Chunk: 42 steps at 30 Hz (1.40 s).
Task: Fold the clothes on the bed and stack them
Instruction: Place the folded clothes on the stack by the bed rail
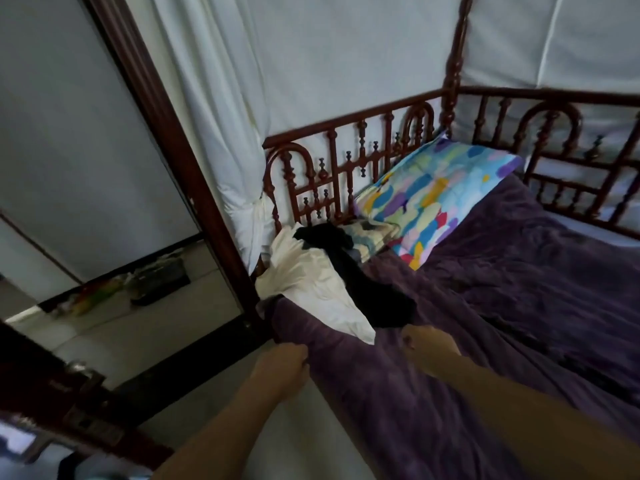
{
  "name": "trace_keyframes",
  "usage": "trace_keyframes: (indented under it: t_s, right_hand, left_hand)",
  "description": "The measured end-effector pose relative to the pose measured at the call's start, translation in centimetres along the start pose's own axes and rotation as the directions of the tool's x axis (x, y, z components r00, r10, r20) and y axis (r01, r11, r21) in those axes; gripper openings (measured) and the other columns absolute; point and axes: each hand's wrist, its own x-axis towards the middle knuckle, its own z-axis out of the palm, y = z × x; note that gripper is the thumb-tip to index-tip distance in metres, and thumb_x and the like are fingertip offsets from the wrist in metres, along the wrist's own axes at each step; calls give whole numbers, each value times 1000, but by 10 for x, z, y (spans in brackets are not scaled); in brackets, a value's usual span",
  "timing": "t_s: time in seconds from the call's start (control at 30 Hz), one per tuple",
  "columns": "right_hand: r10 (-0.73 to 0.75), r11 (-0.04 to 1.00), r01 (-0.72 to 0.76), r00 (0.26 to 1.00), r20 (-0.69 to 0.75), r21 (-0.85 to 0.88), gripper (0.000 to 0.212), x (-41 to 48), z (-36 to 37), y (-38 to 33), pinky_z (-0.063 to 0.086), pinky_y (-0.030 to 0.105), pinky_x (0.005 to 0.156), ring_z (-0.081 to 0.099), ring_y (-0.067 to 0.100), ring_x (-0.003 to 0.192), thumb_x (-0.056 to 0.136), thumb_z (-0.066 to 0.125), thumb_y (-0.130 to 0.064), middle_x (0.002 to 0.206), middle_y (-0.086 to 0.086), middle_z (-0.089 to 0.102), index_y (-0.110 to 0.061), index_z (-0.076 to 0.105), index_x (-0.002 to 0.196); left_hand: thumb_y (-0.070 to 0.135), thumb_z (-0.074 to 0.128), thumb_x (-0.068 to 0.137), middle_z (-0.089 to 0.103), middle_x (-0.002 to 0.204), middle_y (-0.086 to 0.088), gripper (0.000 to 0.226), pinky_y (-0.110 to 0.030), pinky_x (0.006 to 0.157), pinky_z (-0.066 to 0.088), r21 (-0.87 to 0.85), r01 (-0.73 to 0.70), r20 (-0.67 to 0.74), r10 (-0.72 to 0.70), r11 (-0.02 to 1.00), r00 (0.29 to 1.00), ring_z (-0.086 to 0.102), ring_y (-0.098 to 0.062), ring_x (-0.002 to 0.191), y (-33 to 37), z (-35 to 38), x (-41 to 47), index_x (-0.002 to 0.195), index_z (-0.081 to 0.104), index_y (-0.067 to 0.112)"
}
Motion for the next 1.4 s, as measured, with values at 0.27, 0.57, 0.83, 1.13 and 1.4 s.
trace_keyframes:
  t_s: [0.27, 0.57, 0.83, 1.13, 1.4]
  right_hand:
    - [88, 996, -88, 995, 48, -8, 40, 129, -32, -1, 47, 32, 81, 59, 24, 110, 92, 48, -41, 126, 1, 59, -29, 48, 130]
    - [333, 941, -337, 935, 119, 15, 40, 251, -9, 21, 45, 33, 81, 57, 24, 112, 87, 51, -41, 126, 1, 59, -30, 51, 126]
    - [527, 843, -537, 815, 239, -26, 52, 364, 61, 20, 47, 36, 89, 52, 28, 119, 86, 56, -33, 133, 6, 50, -20, 42, 135]
    - [515, 852, -505, 766, 384, -135, 74, 463, 139, 11, 37, 44, 101, 40, 27, 134, 85, 61, -39, 145, 4, 43, -25, 24, 148]
    - [523, 626, -619, 784, 334, 473, 23, 421, 72, -17, 38, 28, 59, 48, 6, 50, 86, 66, -13, 60, -1, 54, -12, 55, 65]
  left_hand:
    - [35, 41, 95, 60, 117, -1, 31, -32, 85, 42, -46, -75, -14, 74, 996, 997, 57, -21, 109, -47, -41, 155, 116, 55, 18]
    - [35, 43, 95, 62, 113, 0, 31, -33, 90, 45, -50, -300, 81, 303, 953, 950, 57, -19, 106, -77, -24, 341, 118, 56, 17]
    - [37, 43, 95, 62, 112, 3, 32, -31, 86, 45, -126, -415, 228, 433, 901, 872, 58, -17, 104, -135, 34, 469, 120, 56, 21]
    - [34, 44, 93, 62, 99, 4, 22, -27, 76, 43, -166, -409, 318, 441, 898, 839, 59, -16, 91, -193, 99, 516, 103, 59, 21]
    - [30, 48, 93, 51, 125, -2, 40, -34, 88, 46, -172, -466, 273, 497, 868, 824, 53, -21, 112, -165, 51, 535, 133, 44, 23]
